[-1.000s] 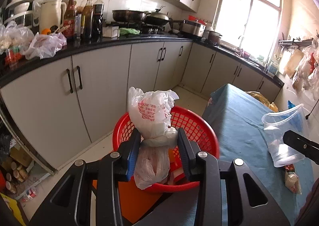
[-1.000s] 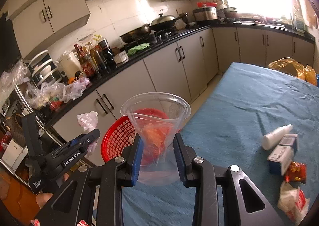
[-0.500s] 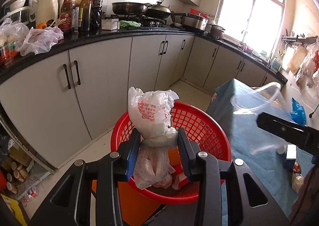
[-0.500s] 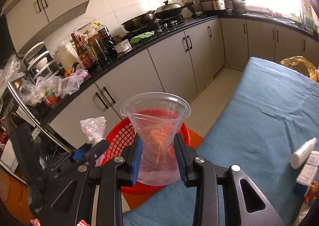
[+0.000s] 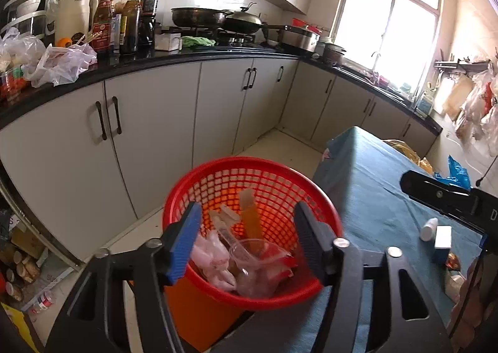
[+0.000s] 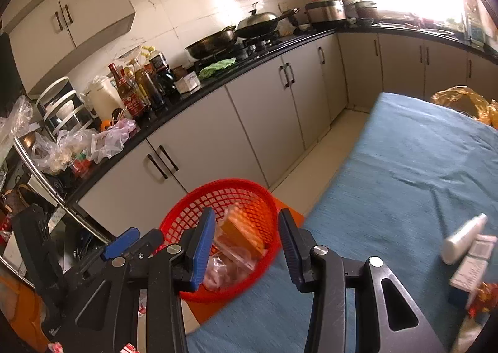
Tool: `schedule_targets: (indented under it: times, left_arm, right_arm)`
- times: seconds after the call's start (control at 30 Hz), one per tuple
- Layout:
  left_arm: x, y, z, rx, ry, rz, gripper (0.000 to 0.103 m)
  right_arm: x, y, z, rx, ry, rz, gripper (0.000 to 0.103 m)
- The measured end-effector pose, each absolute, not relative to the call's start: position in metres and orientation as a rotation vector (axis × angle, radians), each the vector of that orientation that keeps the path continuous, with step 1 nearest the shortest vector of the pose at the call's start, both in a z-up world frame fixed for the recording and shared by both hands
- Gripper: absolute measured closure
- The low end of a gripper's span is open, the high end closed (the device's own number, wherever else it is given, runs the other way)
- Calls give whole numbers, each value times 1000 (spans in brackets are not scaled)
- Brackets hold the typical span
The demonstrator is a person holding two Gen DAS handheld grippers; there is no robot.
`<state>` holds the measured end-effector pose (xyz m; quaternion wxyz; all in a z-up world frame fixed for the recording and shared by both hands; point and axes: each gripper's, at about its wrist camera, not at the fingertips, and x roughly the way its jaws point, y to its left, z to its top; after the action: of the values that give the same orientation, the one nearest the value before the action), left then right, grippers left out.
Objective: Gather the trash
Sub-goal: 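Carry the bag and cup over the red basket and open both tools, then return both tools to the table and grasp the red-white packet with the right tool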
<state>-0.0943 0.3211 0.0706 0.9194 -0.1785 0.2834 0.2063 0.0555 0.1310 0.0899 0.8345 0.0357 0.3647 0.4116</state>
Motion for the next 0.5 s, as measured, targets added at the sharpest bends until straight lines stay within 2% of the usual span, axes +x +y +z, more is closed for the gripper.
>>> schedule_targets:
  times: [0.4, 0.5]
  left_arm:
    - [-83, 218, 69, -237, 644, 249, 34]
    - [-77, 186, 67, -192, 667, 198, 34]
  right_arm:
    - [34, 14, 88, 163, 770, 794, 57]
    - [32, -19, 84, 172, 770, 757, 53]
